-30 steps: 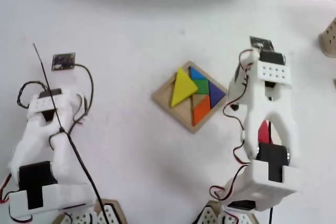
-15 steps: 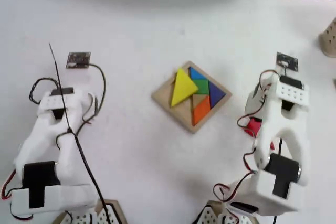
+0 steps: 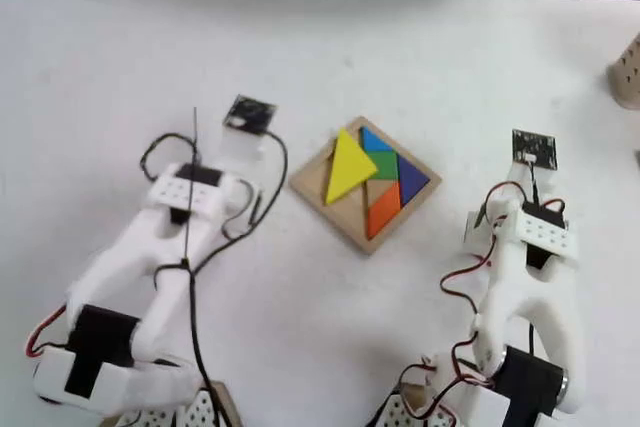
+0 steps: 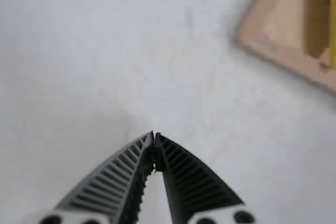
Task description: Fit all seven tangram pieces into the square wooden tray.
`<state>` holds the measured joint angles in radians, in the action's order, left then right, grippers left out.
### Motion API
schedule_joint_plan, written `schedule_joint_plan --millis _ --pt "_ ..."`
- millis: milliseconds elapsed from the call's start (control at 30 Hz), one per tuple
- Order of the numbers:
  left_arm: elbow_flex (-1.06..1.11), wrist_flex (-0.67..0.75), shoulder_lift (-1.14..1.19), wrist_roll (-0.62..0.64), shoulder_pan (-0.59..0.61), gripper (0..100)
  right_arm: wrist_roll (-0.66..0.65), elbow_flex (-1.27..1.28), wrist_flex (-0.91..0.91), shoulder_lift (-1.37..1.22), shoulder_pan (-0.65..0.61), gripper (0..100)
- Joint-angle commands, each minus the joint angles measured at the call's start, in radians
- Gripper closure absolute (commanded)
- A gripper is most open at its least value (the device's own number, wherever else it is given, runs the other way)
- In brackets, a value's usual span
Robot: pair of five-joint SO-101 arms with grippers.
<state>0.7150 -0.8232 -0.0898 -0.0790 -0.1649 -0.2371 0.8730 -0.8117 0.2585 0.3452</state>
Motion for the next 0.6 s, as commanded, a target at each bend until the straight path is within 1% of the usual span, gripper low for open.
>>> schedule_joint_plan --millis 0,100,200,267,333,400,500,567 --pt "-0.149 0.014 -0.012 0.114 -0.116 98 -0.017 -0.005 0.018 0.042 -0.008 98.1" --pt "-0.213 -0.011 -0.002 0.186 -0.232 98 -0.017 -0.003 0.036 0.041 -0.007 98.1" --pt "-0.226 -0.003 -0.002 0.261 -0.341 98 -0.017 -0.002 0.045 0.041 -0.004 98.1" --pt "-0.229 0.026 -0.002 0.31 -0.386 98 -0.017 -0.002 0.045 0.041 -0.005 98.1" --pt "-0.221 0.086 -0.002 0.353 -0.395 98 -0.017 -0.002 0.045 0.041 -0.005 98.1" --pt "-0.219 0.112 0.001 0.391 -0.398 98 -0.017 -0.002 0.045 0.041 -0.005 98.1" --pt "-0.213 0.129 0.021 0.411 -0.409 98 -0.017 -0.002 0.047 0.041 -0.005 98.1" --pt "-0.209 0.166 0.058 0.411 -0.427 98 -0.017 -0.002 0.053 0.041 -0.005 98.1"
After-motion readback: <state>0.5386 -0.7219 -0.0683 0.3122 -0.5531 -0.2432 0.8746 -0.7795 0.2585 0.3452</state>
